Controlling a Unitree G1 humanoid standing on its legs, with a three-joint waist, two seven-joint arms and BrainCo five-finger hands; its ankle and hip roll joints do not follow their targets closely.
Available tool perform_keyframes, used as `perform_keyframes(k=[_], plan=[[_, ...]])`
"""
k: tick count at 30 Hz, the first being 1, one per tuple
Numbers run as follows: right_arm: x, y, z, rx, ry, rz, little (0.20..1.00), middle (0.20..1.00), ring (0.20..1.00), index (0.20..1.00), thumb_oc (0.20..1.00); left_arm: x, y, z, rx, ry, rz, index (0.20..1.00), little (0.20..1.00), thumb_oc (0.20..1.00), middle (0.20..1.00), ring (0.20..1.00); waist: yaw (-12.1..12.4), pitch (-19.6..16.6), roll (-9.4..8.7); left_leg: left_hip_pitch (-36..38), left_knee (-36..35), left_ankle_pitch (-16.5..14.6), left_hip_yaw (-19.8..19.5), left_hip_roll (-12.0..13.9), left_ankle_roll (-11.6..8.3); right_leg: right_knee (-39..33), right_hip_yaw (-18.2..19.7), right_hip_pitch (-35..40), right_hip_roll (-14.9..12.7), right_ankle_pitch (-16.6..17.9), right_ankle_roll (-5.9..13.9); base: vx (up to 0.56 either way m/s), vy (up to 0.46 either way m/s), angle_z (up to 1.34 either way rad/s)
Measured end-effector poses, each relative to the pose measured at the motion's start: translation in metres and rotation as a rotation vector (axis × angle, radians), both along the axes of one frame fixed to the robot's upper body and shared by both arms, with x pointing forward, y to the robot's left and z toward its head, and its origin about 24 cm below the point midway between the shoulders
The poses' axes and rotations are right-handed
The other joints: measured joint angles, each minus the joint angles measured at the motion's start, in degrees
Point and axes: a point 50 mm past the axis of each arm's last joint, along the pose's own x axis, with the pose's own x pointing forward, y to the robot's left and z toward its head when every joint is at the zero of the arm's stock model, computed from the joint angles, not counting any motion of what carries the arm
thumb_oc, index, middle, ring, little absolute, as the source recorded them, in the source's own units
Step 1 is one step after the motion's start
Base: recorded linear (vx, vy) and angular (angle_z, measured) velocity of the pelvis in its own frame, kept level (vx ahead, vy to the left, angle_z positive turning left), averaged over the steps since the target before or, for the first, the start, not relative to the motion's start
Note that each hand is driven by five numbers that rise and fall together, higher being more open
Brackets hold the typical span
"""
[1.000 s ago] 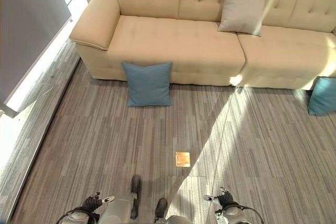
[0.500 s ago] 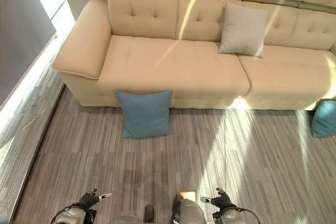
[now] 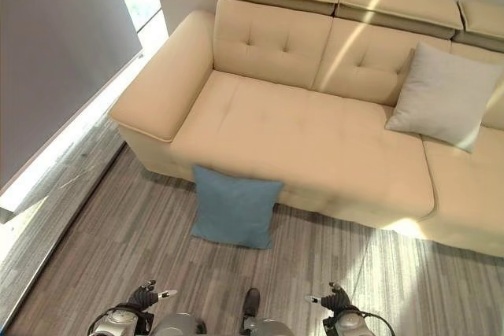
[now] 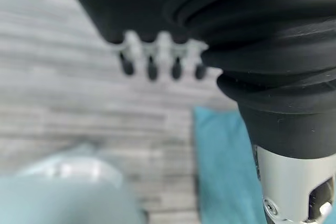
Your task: Pick up all the scattered cushions and arrange them neatly on the sofa.
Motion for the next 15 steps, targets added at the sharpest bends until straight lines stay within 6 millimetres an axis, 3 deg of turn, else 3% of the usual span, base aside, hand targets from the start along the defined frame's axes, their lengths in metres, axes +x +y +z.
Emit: perform_keyframes(k=[3,4,5,7,9,10,14,15], plan=[[-0.002,-0.001,0.0,-0.005,0.008,0.0,1.0,1.0,1.0,1.0,1.0,-0.002,-0.001,-0.001,-0.004,0.003,0.001,1.0,1.0,1.0,1.0,1.0,-0.36,0.0,0.9,-2.92,-7.47,8.1,-3.14,-0.1,-0.79,-0.11,0.9,2.58,0.67,-2.88,2.5,0.15,0.091,-0.2],[-0.009,-0.002,-0.002,-0.006,0.029,-0.005,1.0,1.0,1.0,1.0,1.0,-0.003,-0.003,-0.002,-0.009,0.006,0.001,1.0,1.0,1.0,1.0,1.0,-0.47,-0.13,1.53,-3.25,-8.89,10.28,-3.43,-0.13,-0.42,-0.02,0.98,3.35,0.89,-3.56,2.55,0.24,0.217,-0.27],[-0.018,-0.004,-0.005,-0.014,0.063,-0.015,1.0,1.0,1.0,1.0,1.0,-0.008,-0.004,-0.004,-0.013,0.022,0.004,1.0,1.0,1.0,1.0,1.0,-0.4,-0.48,3.0,-2.9,-8.3,14.64,-5.17,-0.03,-0.6,-0.04,1.91,5.08,1.46,-5.16,3.19,0.31,0.287,-0.39],[-0.025,0.001,-0.008,0.004,0.084,-0.016,1.0,1.0,1.0,1.0,1.0,-0.018,0.0,-0.006,-0.004,0.052,0.016,1.0,1.0,1.0,1.0,1.0,0.58,-1.13,1.78,1.41,-12.56,15.15,-3.44,-2.15,2.32,0.87,4.88,5.08,-0.79,-6.13,5.02,0.21,0.209,-0.63],[-0.026,0.003,-0.009,0.014,0.081,-0.011,1.0,1.0,1.0,1.0,1.0,-0.015,0.002,-0.005,0.003,0.052,0.015,1.0,1.0,1.0,1.0,1.0,0.21,-1.26,2.2,4.7,-14.97,14.81,-2.38,-4.46,5.42,3.43,4.04,5.61,-3.02,-6.64,6.27,0.19,0.212,-0.38],[-0.024,0.004,-0.008,0.018,0.075,-0.007,1.0,1.0,1.0,1.0,1.0,-0.012,0.009,-0.002,0.021,0.044,0.012,1.0,1.0,1.0,1.0,1.0,0.58,-1.23,2.51,5.85,-14.95,14.19,-0.88,-4.58,6.19,5.77,4.07,4.98,-3.8,-7.59,7.82,0.15,0.191,-0.31],[-0.016,0.006,-0.006,0.025,0.044,0.004,1.0,1.0,1.0,1.0,1.0,-0.004,0.024,0.005,0.06,0.017,0.01,1.0,1.0,1.0,1.0,1.0,1.07,-1.85,2.05,6.03,-14.97,12.84,0.79,-5.27,6.38,5.89,4.02,1.63,-5.44,-5.99,10.99,0.03,0.086,-0.25],[-0.013,0.007,-0.005,0.027,0.035,0.006,1.0,1.0,1.0,1.0,1.0,-0.002,0.026,0.007,0.067,0.006,0.007,1.0,1.0,1.0,1.0,1.0,1.42,-2.43,1.53,6.07,-14.97,12.41,1.86,-5.78,6.12,5.11,4.05,0.75,-6.34,-5.19,10.81,0.02,0.09,-0.37]])
